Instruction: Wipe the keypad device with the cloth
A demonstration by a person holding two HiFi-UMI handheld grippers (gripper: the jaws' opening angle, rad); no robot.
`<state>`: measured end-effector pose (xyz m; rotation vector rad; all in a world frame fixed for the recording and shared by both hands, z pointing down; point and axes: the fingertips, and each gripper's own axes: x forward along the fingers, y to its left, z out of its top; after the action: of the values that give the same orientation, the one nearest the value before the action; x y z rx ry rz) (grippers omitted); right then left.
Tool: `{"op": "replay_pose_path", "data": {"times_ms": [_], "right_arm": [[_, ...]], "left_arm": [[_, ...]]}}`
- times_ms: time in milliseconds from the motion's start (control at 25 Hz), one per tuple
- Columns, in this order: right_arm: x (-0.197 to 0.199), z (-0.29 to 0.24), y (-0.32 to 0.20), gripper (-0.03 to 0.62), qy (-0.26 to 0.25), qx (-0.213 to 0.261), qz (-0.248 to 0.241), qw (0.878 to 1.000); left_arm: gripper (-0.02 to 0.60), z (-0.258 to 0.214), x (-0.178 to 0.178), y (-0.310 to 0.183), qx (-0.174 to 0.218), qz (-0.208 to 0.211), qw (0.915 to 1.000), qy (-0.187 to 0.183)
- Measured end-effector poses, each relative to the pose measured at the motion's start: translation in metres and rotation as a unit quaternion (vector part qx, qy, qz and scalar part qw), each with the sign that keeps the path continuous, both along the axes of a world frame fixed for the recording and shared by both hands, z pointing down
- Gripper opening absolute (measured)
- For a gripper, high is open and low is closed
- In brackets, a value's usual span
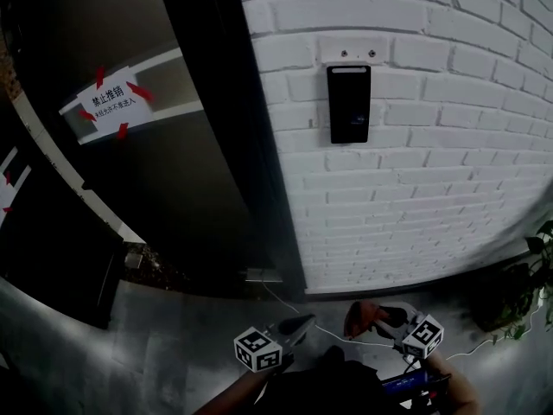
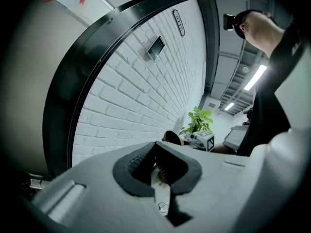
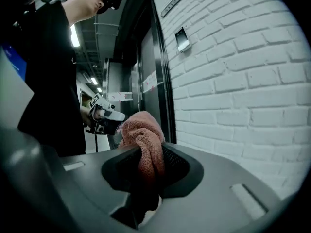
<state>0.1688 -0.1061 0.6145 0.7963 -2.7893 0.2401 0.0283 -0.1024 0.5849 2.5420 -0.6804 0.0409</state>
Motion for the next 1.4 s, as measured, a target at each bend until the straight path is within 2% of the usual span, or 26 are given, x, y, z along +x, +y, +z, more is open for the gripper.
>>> {"op": "replay_pose_path", "data": {"times_ms": [80, 200, 560, 920, 1160, 1400], "right_arm": [[-0.003, 0.011, 0.026, 0.091, -0.025, -0.025, 0.029, 0.999], [-0.013, 0.011, 0.055, 0.091, -0.053, -0.037, 0.069, 0.996], [-0.027, 0.007, 0.130, 0.089, -0.087, -0.029, 0.146, 0.985], [-0.050, 0.001, 0.174, 0.086, -0.096, -0.019, 0.141, 0.985], [-0.039, 0.001, 0.172, 0.086, -0.102, -0.019, 0.141, 0.985], [-0.022, -0.004, 0.166, 0.086, -0.111, -0.019, 0.131, 0.985]], "left_arm": [[0.003, 0.002, -0.009, 0.016, 0.003, 0.005, 1.0000, -0.003], [0.003, 0.008, -0.020, 0.045, -0.001, 0.018, 0.9998, -0.005], [0.004, 0.023, -0.037, 0.127, -0.010, 0.064, 0.9979, -0.004], [0.003, 0.027, -0.024, 0.159, -0.006, 0.087, 0.9962, 0.000], [0.004, 0.029, -0.006, 0.161, -0.012, 0.084, 0.9964, 0.000], [0.005, 0.023, 0.031, 0.156, -0.002, 0.094, 0.9955, -0.002]]}}
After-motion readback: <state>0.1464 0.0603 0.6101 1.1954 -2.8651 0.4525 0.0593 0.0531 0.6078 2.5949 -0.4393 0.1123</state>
